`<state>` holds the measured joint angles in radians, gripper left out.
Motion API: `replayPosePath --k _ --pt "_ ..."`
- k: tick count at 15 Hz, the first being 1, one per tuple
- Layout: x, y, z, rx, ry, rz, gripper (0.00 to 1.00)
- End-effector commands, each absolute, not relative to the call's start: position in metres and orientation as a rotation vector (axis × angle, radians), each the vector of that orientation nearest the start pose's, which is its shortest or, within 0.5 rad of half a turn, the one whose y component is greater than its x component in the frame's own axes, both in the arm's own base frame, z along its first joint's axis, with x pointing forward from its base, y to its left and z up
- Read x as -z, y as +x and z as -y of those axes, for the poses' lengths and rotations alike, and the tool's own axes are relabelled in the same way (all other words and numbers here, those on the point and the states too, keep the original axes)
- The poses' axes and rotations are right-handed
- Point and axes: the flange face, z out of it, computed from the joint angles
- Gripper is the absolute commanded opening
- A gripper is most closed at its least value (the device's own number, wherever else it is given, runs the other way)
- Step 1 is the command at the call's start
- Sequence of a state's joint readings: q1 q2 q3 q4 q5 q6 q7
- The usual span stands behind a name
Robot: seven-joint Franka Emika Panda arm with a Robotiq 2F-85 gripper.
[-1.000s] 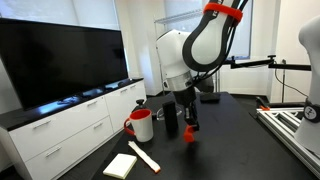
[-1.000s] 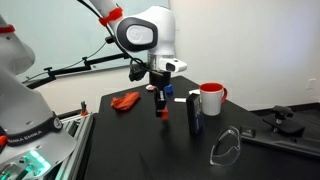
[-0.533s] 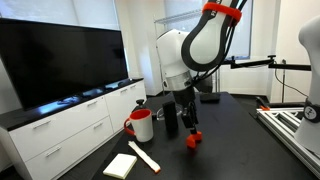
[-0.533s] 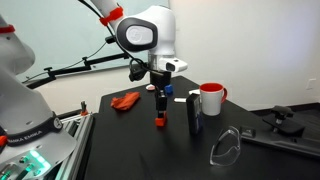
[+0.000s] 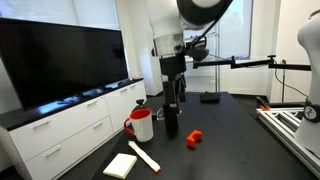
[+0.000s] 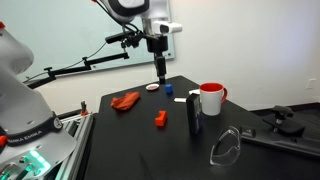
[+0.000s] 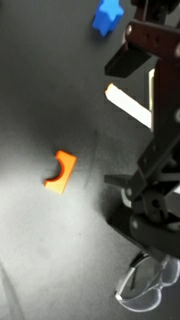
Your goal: Put the orange block on the table
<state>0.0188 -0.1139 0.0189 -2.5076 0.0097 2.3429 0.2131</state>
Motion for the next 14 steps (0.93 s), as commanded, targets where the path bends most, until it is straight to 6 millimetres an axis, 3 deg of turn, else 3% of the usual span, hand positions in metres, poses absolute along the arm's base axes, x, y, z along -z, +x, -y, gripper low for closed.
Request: replayPosePath --k 1,3,5,14 --pt "-0.395 0.445 -0.036 0.042 -3.117 -0.348 1.0" --pt "-0.421 0.446 -0.041 0.074 -3.122 -0.359 1.0" --pt "-0.43 0.444 -0.041 0.055 -3.121 -0.369 1.0" --pt "-0.424 0.444 -0.045 0.011 -3.128 -0.36 1.0"
